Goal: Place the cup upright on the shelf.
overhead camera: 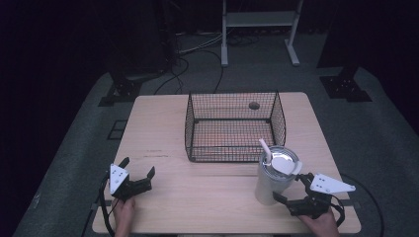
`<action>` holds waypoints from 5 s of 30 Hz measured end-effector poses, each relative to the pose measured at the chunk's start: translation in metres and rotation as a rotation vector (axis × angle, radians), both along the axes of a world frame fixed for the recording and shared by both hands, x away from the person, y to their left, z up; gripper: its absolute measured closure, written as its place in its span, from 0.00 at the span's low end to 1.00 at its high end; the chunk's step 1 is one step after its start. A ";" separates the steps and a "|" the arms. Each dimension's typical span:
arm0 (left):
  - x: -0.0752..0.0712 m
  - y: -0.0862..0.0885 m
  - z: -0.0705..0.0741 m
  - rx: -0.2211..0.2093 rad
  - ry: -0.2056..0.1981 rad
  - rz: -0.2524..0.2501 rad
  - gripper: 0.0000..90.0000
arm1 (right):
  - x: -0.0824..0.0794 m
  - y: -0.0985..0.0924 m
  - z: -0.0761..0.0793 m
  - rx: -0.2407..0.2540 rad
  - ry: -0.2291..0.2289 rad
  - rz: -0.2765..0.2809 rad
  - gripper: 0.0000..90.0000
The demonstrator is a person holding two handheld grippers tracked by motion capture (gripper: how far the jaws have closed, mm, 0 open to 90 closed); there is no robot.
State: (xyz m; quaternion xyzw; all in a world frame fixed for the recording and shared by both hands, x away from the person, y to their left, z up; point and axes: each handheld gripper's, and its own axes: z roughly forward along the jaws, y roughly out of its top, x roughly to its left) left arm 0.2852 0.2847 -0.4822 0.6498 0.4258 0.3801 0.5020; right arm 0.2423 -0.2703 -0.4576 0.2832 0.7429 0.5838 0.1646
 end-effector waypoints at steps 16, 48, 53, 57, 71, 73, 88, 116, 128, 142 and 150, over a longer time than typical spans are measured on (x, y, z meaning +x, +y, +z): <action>0.000 0.000 0.000 0.002 -0.001 -0.005 0.00 | 0.012 0.021 -0.003 0.010 -0.050 -0.021 0.07; -0.001 0.000 0.000 0.008 0.001 -0.013 0.00 | 0.014 0.027 -0.004 0.017 -0.085 -0.036 0.09; -0.001 0.000 0.000 0.008 0.000 -0.013 0.00 | 0.015 0.026 -0.004 0.020 -0.076 -0.040 0.09; -0.001 0.000 0.000 0.007 0.000 -0.012 0.00 | 0.017 0.024 -0.001 0.040 -0.033 -0.059 0.09; -0.001 0.000 0.000 0.007 0.001 -0.013 0.00 | 0.019 0.017 0.019 0.080 -0.086 -0.051 0.09; -0.001 0.000 0.000 0.007 0.001 -0.013 0.00 | 0.020 0.016 0.023 0.074 -0.088 -0.043 0.09; -0.001 0.001 0.000 0.000 0.000 -0.014 0.00 | 0.046 0.041 0.074 0.047 -0.131 0.068 0.09; 0.000 0.004 0.001 -0.019 -0.004 -0.019 0.00 | 0.137 0.097 0.133 0.065 -0.169 0.130 0.09; -0.003 0.010 0.001 -0.059 -0.021 -0.011 0.00 | 0.178 0.125 0.141 0.086 -0.151 0.147 0.09; -0.003 0.009 0.000 -0.065 -0.023 -0.016 0.00 | 0.216 0.153 0.131 0.050 -0.101 0.158 0.09; -0.003 0.009 0.000 -0.060 -0.025 -0.019 0.00 | 0.239 0.157 0.117 0.078 -0.069 0.132 0.09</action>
